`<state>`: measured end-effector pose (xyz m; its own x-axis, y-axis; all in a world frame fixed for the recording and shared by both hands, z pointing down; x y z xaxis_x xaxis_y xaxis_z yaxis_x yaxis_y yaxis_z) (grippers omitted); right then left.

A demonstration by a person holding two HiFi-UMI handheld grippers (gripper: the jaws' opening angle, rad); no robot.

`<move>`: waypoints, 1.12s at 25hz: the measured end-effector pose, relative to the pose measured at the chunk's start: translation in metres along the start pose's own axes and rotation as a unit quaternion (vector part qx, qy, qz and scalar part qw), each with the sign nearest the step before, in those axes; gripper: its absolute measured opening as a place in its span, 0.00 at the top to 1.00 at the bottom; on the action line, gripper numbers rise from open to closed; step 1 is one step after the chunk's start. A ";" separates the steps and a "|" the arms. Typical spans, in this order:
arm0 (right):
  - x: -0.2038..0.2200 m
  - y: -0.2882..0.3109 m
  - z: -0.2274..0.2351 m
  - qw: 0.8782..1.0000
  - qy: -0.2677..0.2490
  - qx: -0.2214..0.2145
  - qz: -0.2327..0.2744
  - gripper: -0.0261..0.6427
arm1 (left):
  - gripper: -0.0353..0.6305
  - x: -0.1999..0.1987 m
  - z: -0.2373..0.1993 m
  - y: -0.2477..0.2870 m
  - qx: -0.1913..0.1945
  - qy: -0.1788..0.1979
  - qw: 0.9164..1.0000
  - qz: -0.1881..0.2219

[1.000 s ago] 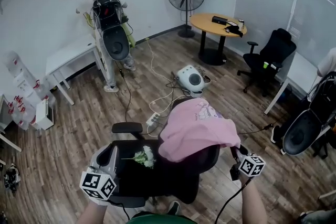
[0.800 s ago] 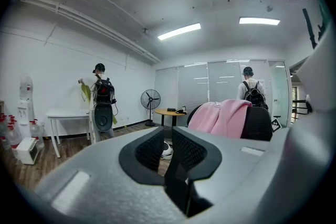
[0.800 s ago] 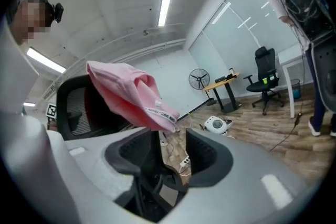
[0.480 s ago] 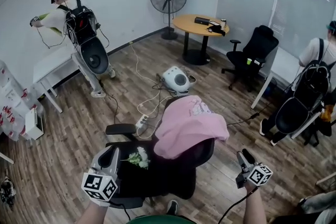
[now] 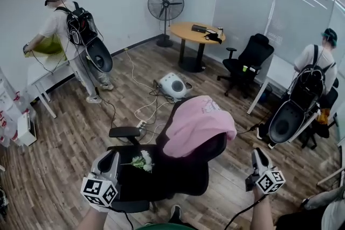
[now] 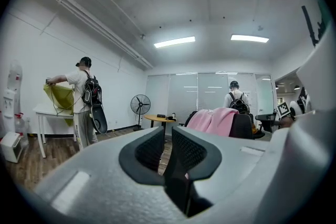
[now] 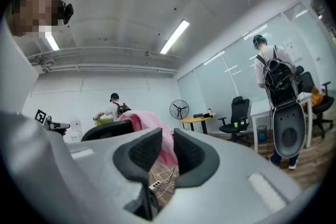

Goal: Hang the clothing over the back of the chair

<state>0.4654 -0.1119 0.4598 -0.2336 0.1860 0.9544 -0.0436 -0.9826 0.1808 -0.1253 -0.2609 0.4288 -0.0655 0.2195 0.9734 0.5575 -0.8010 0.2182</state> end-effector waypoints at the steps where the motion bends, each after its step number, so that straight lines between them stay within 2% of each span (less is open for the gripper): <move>1: -0.003 -0.006 -0.016 1.000 -0.007 0.004 0.006 0.86 | 0.86 0.004 -0.005 -0.009 0.002 -0.001 1.000 -0.001; 9: -0.005 -0.044 -0.126 0.998 -0.037 0.029 0.036 0.89 | 0.86 0.038 -0.043 -0.065 0.016 -0.002 1.000 -0.008; 14: -0.002 -0.067 -0.176 0.996 -0.066 0.059 0.030 0.89 | 0.86 0.047 -0.050 -0.083 0.029 -0.008 0.999 -0.012; 20: -0.016 -0.083 -0.214 0.991 -0.102 0.076 0.048 0.89 | 0.86 0.032 -0.043 -0.104 0.033 -0.007 0.999 0.006; 28: -0.031 -0.106 -0.224 0.988 -0.122 0.055 0.076 0.89 | 0.86 -0.004 -0.013 -0.122 0.015 0.011 0.998 0.054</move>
<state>0.2596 -0.0134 0.3573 0.0119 0.0443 0.9989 0.0837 -0.9956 0.0431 -0.2042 -0.1717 0.3994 -0.0227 0.1205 0.9925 0.5862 -0.8026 0.1108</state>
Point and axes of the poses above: the fingertips, and each gripper's own axes: y forward along the fingers, z to its right, x out of its underside, the point moved 10 cm from there along -y, backward along the fingers, and after that the axes turned 10 degrees about -z, right-handed, at the moved point
